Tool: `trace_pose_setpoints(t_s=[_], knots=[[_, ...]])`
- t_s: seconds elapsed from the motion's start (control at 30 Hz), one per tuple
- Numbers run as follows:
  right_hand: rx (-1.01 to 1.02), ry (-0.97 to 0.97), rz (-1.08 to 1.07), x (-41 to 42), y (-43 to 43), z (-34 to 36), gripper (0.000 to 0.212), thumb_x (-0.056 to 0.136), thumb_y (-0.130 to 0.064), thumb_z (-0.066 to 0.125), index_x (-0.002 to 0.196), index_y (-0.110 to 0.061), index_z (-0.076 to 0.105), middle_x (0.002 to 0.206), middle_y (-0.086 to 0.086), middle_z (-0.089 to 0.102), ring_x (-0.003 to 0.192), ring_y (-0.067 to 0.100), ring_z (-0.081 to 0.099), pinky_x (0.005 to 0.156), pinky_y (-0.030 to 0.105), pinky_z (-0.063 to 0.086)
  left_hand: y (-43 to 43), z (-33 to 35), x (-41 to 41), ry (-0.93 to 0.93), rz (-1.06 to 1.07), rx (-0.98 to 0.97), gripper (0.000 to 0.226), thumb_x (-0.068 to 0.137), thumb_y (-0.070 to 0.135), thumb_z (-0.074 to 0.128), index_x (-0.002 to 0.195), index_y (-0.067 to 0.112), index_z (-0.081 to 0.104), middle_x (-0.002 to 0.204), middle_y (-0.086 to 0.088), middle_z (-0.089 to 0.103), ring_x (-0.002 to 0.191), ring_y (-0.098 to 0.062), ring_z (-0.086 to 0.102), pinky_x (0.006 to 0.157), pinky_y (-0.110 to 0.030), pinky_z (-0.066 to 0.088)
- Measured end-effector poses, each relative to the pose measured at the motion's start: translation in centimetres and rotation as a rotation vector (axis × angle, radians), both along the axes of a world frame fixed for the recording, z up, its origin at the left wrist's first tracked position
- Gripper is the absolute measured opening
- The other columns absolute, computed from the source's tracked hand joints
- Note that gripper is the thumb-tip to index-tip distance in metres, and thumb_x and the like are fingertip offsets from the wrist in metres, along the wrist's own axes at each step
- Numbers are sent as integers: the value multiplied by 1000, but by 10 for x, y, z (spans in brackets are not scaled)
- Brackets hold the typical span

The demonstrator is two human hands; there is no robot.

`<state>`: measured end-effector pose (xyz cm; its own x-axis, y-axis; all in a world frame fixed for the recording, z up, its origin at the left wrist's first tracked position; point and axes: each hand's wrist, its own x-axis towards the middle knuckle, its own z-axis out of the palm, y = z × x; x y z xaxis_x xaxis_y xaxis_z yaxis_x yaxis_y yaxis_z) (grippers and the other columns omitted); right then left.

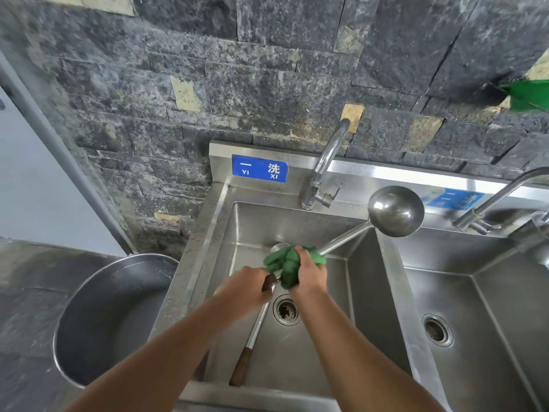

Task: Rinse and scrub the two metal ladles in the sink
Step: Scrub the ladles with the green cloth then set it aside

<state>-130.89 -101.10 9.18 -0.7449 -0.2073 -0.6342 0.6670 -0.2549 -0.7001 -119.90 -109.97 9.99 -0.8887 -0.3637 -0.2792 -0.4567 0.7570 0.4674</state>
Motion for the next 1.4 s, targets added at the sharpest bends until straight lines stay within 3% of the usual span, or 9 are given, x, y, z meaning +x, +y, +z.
trace_pose_setpoints(t_s=[0.23,0.43,0.63,0.73,0.8,0.97,1.17,1.27,1.4], knots=[[45,79,-82,-74,14,21,35,88,-18,72,117,-9,54,109,13,63,104,32,65,92,55,54,-25,8,16,4,-16,-17,8,88,24,56,85,17,57,77,-5,64,65,-19,60,64,-36,55],[78,47,-170,-110,42,21,45,88,-25,73,126,-11,53,121,11,63,106,32,66,91,58,54,-36,-2,39,-13,-48,-42,9,87,27,59,87,18,60,75,-1,65,67,-17,64,66,-33,57],[55,61,-84,-72,20,21,35,90,-25,70,118,-10,55,96,10,63,80,26,65,75,48,58,-29,-10,43,22,15,-46,10,88,30,58,81,23,54,73,0,62,66,-17,59,61,-30,50],[-24,40,33,-27,3,18,16,96,-19,63,100,-5,57,76,14,59,58,28,60,59,39,53,-22,-14,38,42,49,10,10,86,28,56,79,22,54,73,-2,62,66,-19,60,57,-29,46],[-99,31,132,4,-7,11,20,97,-18,60,105,-1,54,80,22,61,57,30,64,51,34,54,-19,-17,32,48,66,32,12,84,30,54,79,19,57,73,-2,63,67,-20,62,59,-30,48],[-114,37,222,61,-19,-9,22,88,-17,74,105,-12,60,93,10,71,84,25,72,76,43,61,-21,-16,30,65,36,28,23,81,43,63,84,20,64,73,3,66,66,-12,64,64,-30,57],[-165,107,218,40,-9,7,16,94,-16,65,99,-3,59,74,13,70,65,28,69,66,42,59,-28,-7,40,98,4,5,15,87,30,57,77,20,55,66,2,59,56,-11,56,51,-21,40],[-151,143,212,17,3,20,16,98,-17,57,99,-2,56,64,14,68,55,28,63,60,41,52,-34,-4,49,79,-13,3,12,91,28,58,82,20,57,69,0,62,56,-10,56,52,-22,45],[-35,81,88,-27,16,26,32,92,-22,69,115,-5,56,97,13,68,87,31,68,79,50,58,-45,-3,63,41,-5,-40,17,89,35,59,90,18,60,74,-2,66,63,-15,63,62,-36,56]])
